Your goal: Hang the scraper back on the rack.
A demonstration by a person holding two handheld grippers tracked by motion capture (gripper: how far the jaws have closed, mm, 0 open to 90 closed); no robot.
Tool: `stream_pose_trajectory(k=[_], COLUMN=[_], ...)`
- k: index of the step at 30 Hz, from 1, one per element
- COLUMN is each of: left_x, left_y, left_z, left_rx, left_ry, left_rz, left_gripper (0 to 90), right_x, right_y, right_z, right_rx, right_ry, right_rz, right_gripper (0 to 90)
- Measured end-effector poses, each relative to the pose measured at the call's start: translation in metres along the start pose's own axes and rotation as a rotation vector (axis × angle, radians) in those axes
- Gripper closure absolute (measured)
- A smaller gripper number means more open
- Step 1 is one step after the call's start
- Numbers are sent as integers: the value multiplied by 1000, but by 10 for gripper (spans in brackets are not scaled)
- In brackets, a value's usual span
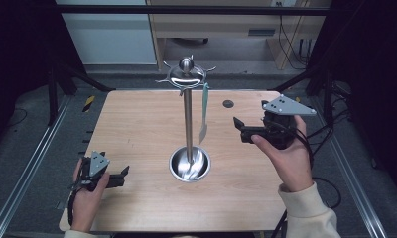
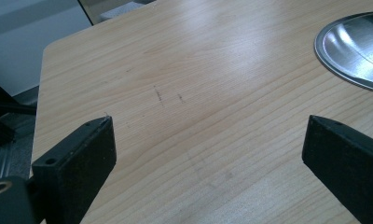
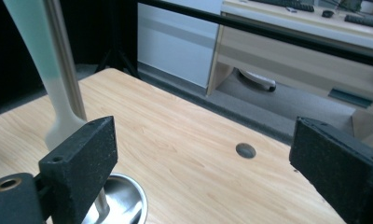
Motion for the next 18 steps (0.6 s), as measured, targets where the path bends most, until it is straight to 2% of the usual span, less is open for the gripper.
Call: stream_pose_trajectory(k=[18], left_x=[-1], left_y=[-1], left_z=[0], left_rx=[-2], left_ry=[3], left_rz=[3], left_gripper=[26], right_x=[-18], right_y=[-17], right_z=[64], right_rx=[-86], right_ry=[44], right_rz=[31], right_gripper=[70])
Point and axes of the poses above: each handheld gripper's, and its own axes: x roughly backward along the jaws, z roughly out of its underside, y roughly to its left, the point moved 10 cm from there along -x, roughly forward along the jaws, and after that the axes turned 4 degrees about -z, right-handed, at the moved point
